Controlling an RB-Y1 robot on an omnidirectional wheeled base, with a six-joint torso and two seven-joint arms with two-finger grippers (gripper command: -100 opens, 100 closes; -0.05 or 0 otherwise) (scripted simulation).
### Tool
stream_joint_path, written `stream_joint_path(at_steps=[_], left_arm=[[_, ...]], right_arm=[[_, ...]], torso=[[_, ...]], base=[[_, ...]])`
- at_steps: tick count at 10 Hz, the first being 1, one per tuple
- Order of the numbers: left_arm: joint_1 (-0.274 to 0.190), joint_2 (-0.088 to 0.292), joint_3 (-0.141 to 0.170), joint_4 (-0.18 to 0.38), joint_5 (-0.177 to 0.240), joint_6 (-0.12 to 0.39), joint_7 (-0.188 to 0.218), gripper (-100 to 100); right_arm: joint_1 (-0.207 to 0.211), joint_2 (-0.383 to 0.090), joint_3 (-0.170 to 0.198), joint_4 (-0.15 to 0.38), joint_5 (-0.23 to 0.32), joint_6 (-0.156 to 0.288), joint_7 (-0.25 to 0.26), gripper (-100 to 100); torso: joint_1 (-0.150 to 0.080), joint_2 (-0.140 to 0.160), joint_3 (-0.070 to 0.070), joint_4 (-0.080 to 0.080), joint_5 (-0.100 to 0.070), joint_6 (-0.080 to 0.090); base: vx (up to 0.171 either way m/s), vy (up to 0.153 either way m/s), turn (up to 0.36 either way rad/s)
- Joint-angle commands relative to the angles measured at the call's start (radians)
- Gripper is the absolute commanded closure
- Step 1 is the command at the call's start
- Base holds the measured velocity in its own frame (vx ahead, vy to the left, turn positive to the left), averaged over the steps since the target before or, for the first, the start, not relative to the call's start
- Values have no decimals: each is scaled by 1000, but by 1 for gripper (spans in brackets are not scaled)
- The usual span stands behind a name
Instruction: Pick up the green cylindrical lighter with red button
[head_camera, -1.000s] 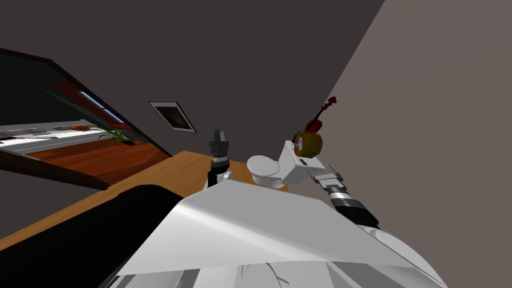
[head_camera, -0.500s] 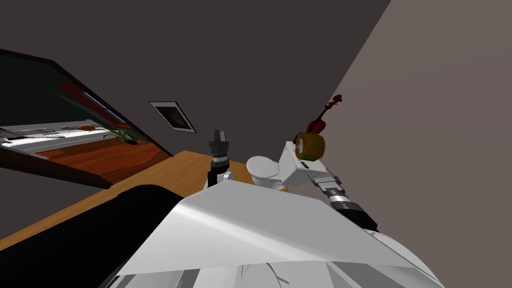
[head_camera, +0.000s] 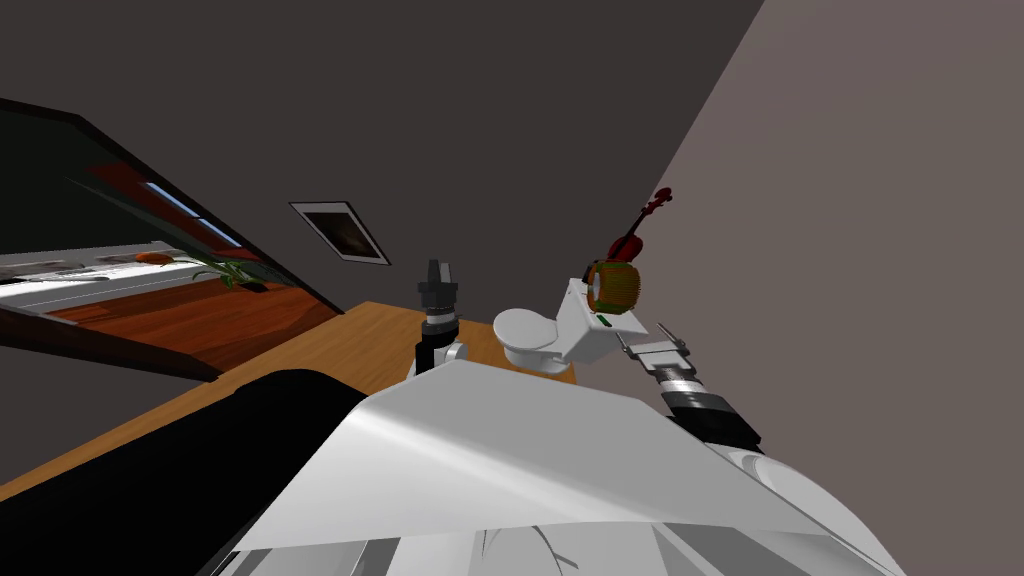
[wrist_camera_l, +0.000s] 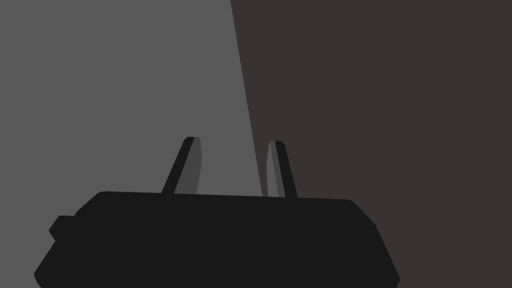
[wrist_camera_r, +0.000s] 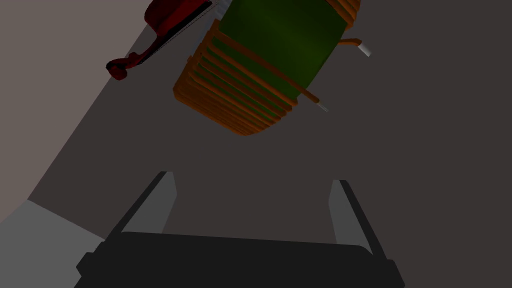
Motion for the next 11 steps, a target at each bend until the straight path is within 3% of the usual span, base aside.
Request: stream_joint_path(at_steps=[1,2,6,8,11], left_arm=[[0,0,0,0,0,0,0,0],[0,0,0,0,0,0,0,0],[0,0,0,0,0,0,0,0],[0,0,0,0,0,0,0,0],[0,0,0,0,0,0,0,0]], right_arm=[[0,0,0,0,0,0,0,-100],[-1,1,1,-3,1,2,1,100],[0,1,1,-3,1,2,1,100],[4,-6,7,26,-9,-1,-9,-100],[12,-18,17,69,-24,-5,-24,-100]], torso=[[0,0,0,0,0,0],[-1,-3,-1,-1,0,0],[-2,-7,-4,-2,0,0],[-2,-7,-4,-2,0,0],[-4,-11,-6,-3,-1,0]], base=[[-41,5,-8],[-8,2,1],[0,0,0],[18,-4,25],[64,-22,45]])
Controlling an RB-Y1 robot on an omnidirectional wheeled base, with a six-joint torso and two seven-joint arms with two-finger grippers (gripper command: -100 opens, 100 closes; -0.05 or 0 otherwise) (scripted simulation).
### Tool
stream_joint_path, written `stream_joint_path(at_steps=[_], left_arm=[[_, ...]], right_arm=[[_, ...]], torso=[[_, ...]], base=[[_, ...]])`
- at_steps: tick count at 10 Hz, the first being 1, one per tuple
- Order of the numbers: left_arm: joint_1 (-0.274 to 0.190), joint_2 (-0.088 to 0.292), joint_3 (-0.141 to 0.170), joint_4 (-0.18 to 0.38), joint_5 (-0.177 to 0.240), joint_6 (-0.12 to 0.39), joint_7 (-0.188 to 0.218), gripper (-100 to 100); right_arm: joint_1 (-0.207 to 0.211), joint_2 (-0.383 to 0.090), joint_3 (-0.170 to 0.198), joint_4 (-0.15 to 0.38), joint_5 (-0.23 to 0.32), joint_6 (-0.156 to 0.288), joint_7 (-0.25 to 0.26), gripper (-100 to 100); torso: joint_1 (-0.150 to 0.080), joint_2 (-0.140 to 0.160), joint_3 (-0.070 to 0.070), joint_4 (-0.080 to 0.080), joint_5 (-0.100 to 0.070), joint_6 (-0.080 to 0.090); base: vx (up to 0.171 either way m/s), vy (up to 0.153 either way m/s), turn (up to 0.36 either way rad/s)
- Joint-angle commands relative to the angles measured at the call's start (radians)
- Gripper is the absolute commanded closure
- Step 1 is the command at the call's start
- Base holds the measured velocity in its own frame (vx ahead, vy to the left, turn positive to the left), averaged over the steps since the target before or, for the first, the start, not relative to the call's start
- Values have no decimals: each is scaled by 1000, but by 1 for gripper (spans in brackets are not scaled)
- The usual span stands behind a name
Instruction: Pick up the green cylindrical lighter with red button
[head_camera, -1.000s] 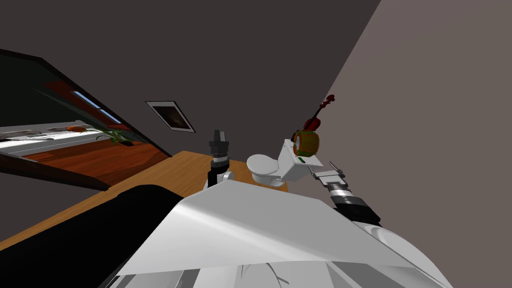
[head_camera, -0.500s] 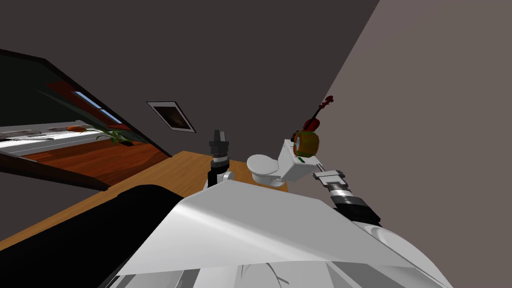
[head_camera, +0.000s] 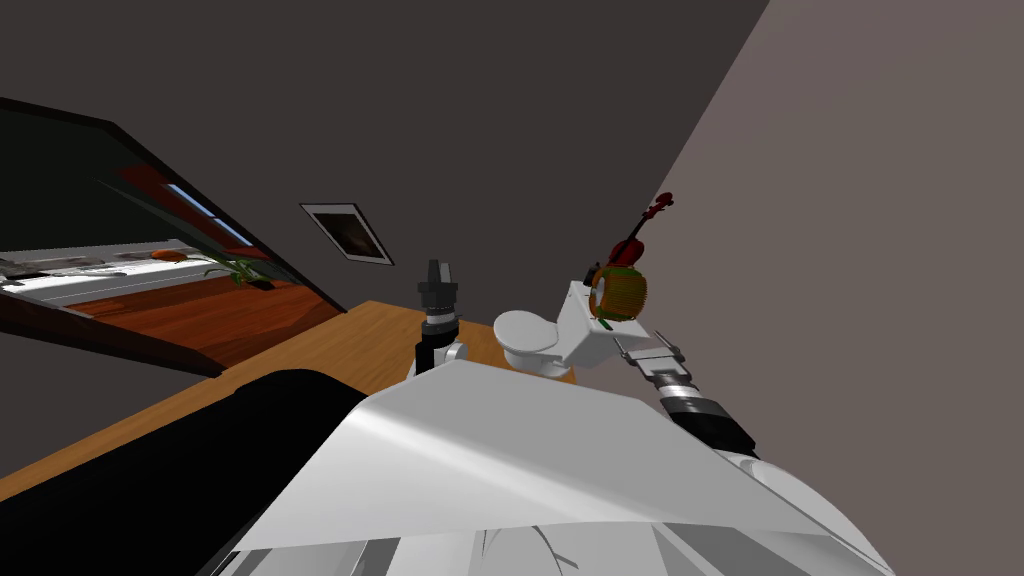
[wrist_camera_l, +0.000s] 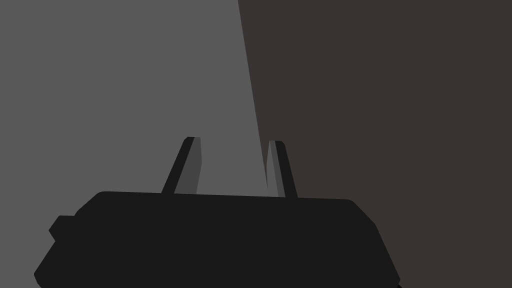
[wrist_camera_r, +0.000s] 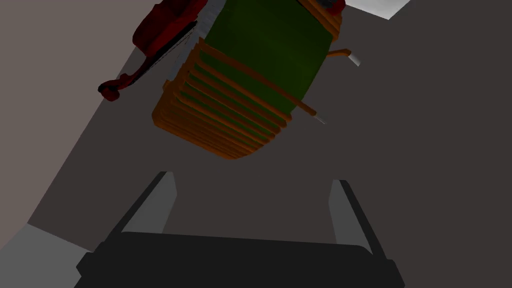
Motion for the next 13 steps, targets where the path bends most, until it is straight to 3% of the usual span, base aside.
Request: stream_joint_path(at_steps=[1,3,4,5,6,10,11,12,13], left_arm=[[0,0,0,0,0,0,0,0],[0,0,0,0,0,0,0,0],[0,0,0,0,0,0,0,0],[0,0,0,0,0,0,0,0],[0,0,0,0,0,0,0,0],[0,0,0,0,0,0,0,0],[0,0,0,0,0,0,0,0],[0,0,0,0,0,0,0,0],[0,0,0,0,0,0,0,0]], right_arm=[[-2,-8,9,30,-5,0,-10,-100],[5,-19,18,67,-17,-4,-23,-100],[8,-9,15,54,-16,-6,-13,-100],[8,-9,15,57,-17,-7,-12,0],[-5,2,10,23,-15,-3,-6,-100],[-31,22,1,-43,-10,4,8,-100],[-32,21,4,-30,-9,4,9,-100],[-32,22,4,-33,-9,4,9,100],[-32,22,4,-32,-9,4,9,100]], torso=[[0,0,0,0,0,0],[0,-1,0,0,0,0],[0,0,0,0,0,0],[1,1,1,0,0,0],[2,3,2,1,0,0],[4,11,6,3,1,0],[4,10,6,2,1,0],[3,7,4,2,1,0],[2,5,3,1,1,0]], base=[[64,-24,47],[68,-26,48],[26,-14,9],[5,-3,0],[-61,8,-52],[-104,18,-46],[-28,7,-5],[-6,2,0],[0,0,0]])
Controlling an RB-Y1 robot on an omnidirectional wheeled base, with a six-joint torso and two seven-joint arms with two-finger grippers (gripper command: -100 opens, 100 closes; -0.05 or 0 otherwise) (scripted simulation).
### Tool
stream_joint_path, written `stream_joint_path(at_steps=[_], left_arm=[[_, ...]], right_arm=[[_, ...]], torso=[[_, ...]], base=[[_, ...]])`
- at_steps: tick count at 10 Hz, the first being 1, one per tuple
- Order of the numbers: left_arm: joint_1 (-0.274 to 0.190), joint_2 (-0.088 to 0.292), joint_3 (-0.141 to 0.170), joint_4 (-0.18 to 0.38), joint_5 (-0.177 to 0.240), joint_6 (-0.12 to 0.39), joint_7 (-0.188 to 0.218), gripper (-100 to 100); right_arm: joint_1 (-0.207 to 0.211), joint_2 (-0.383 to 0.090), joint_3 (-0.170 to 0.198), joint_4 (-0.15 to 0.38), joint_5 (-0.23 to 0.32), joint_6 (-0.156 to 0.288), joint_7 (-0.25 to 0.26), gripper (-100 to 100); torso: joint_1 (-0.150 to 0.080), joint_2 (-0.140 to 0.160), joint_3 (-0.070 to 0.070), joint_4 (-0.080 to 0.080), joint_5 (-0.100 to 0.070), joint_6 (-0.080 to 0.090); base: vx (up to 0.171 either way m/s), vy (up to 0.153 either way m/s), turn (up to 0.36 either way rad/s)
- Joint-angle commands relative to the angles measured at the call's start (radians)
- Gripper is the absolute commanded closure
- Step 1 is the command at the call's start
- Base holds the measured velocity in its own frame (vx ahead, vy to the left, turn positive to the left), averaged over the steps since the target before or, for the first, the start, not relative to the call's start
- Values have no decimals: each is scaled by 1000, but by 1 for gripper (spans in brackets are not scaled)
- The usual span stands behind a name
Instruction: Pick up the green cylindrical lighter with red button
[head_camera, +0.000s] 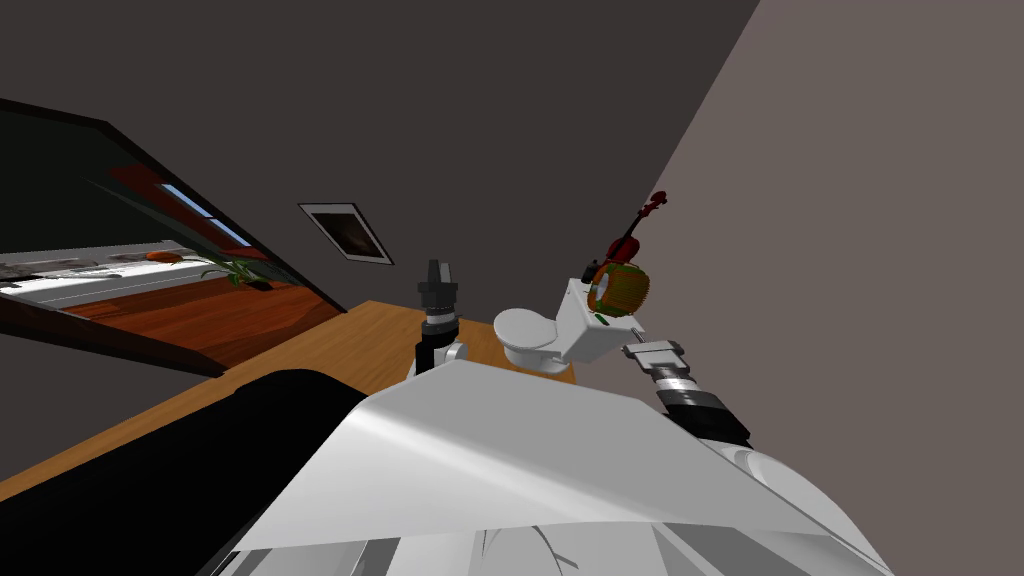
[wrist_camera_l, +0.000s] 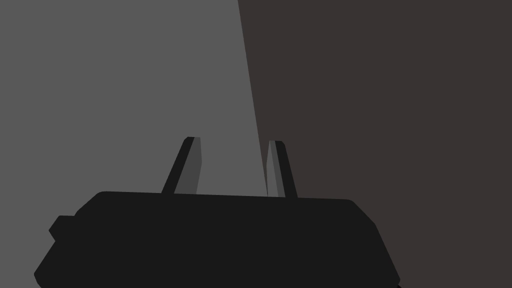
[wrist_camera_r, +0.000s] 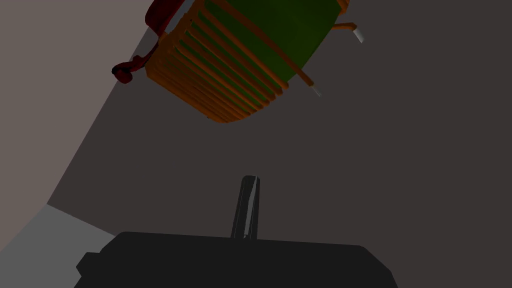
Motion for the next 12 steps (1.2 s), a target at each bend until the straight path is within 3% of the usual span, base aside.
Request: stream_joint_path(at_steps=[1,3,5,10,11,12], left_arm=[[0,0,0,0,0,0,0,0],[0,0,0,0,0,0,0,0],[0,0,0,0,0,0,0,0],[0,0,0,0,0,0,0,0],[0,0,0,0,0,0,0,0],[0,0,0,0,0,0,0,0]], right_arm=[[0,0,0,0,0,0,0,100],[0,0,0,0,0,0,0,100],[16,-13,9,30,-21,-4,-30,-100],[54,-45,29,99,-71,-12,-102,-100],[48,-40,24,93,-67,-10,-93,-100],[48,-40,23,96,-70,-15,-92,0]], torso=[[0,0,0,0,0,0],[0,0,0,0,0,0],[0,-1,0,0,0,0],[-2,-6,-4,-1,-1,0],[-3,-6,-4,-1,-1,0],[-1,-4,-2,-1,0,0]], base=[[0,0,0],[0,0,0],[27,-11,36],[82,-33,57],[35,-19,8],[7,-4,1]])
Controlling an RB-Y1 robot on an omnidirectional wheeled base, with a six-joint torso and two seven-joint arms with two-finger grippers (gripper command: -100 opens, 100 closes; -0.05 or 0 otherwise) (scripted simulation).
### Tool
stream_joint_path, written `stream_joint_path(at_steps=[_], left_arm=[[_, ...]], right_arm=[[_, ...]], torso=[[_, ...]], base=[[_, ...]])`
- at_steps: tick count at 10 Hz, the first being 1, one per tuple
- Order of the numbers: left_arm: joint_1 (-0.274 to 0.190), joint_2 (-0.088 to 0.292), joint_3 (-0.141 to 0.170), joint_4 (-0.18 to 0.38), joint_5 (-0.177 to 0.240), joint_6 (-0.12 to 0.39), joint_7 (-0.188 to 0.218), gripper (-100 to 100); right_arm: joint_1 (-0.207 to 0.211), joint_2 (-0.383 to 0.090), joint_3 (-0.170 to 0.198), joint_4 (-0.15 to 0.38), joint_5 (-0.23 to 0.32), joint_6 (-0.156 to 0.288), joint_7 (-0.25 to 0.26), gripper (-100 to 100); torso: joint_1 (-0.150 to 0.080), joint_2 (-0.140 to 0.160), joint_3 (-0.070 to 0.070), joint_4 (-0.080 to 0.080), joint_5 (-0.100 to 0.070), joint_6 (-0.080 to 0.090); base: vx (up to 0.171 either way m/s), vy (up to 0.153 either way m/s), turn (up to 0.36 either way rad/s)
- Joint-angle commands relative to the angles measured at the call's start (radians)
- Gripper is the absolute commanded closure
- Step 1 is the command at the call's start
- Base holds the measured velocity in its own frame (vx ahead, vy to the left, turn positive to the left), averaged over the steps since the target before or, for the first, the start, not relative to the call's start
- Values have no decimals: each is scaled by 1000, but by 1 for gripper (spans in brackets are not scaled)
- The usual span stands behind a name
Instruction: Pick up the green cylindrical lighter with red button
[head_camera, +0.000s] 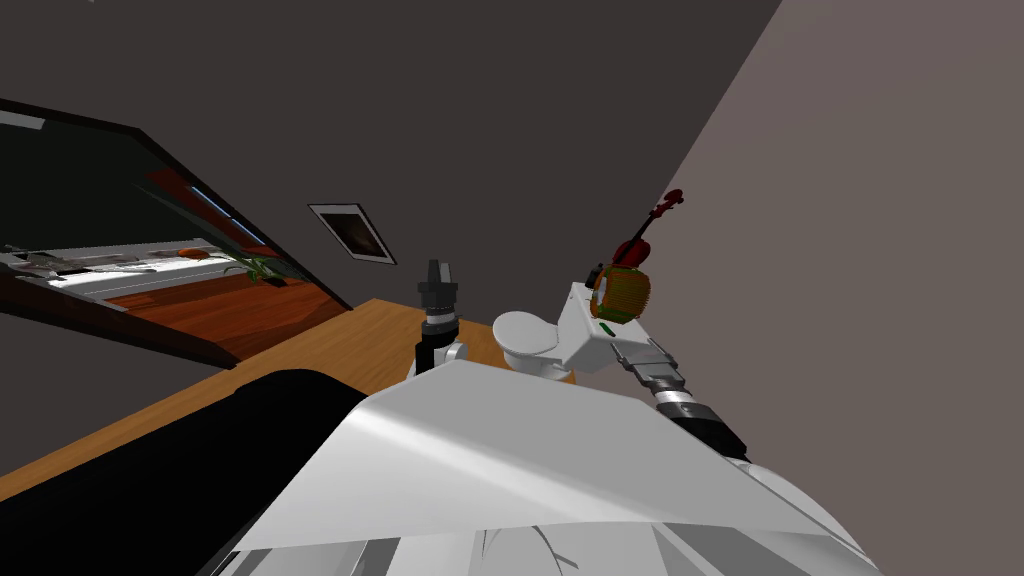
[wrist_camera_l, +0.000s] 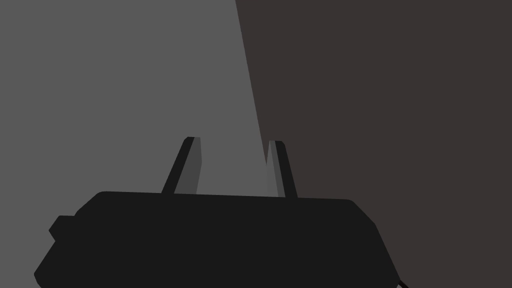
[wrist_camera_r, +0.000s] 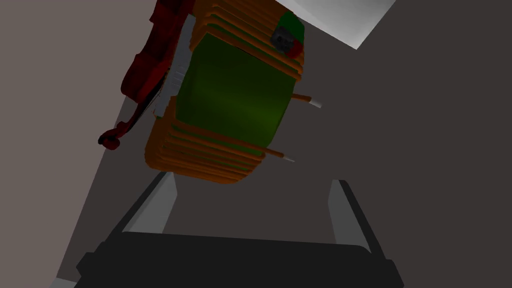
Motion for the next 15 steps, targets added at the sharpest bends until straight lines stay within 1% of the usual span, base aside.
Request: stream_joint_path(at_steps=[1,2,5,6,7,11,12,13,15], left_arm=[[0,0,0,0,0,0,0,0],[0,0,0,0,0,0,0,0],[0,0,0,0,0,0,0,0],[0,0,0,0,0,0,0,0],[0,0,0,0,0,0,0,0],[0,0,0,0,0,0,0,0],[0,0,0,0,0,0,0,0],[0,0,0,0,0,0,0,0],[0,0,0,0,0,0,0,0]], right_arm=[[-13,12,-5,-33,3,3,7,-100],[-17,15,-6,-45,4,4,10,-100],[-42,39,-16,-111,9,9,25,-100],[-33,44,-25,-92,-4,-10,36,-100],[-34,45,-27,-95,-5,-11,37,100],[-34,45,-26,-94,-5,-11,37,100],[-34,45,-26,-94,-5,-11,37,0],[-24,33,-17,-69,-26,-10,8,-100],[-10,16,-5,-37,-53,-9,-31,-100]], torso=[[0,0,0,0,0,0],[1,3,2,1,0,0],[3,9,5,2,1,0],[3,9,5,2,1,0],[2,6,4,1,1,0],[1,1,1,0,0,0],[1,1,1,0,0,0],[1,1,1,0,0,0],[-3,-4,-2,-1,-1,0]], base=[[-48,7,-56],[-92,9,-50],[-111,26,-57],[-43,16,-13],[-9,3,1],[0,0,0],[0,0,0],[45,-17,84],[109,-49,86]])
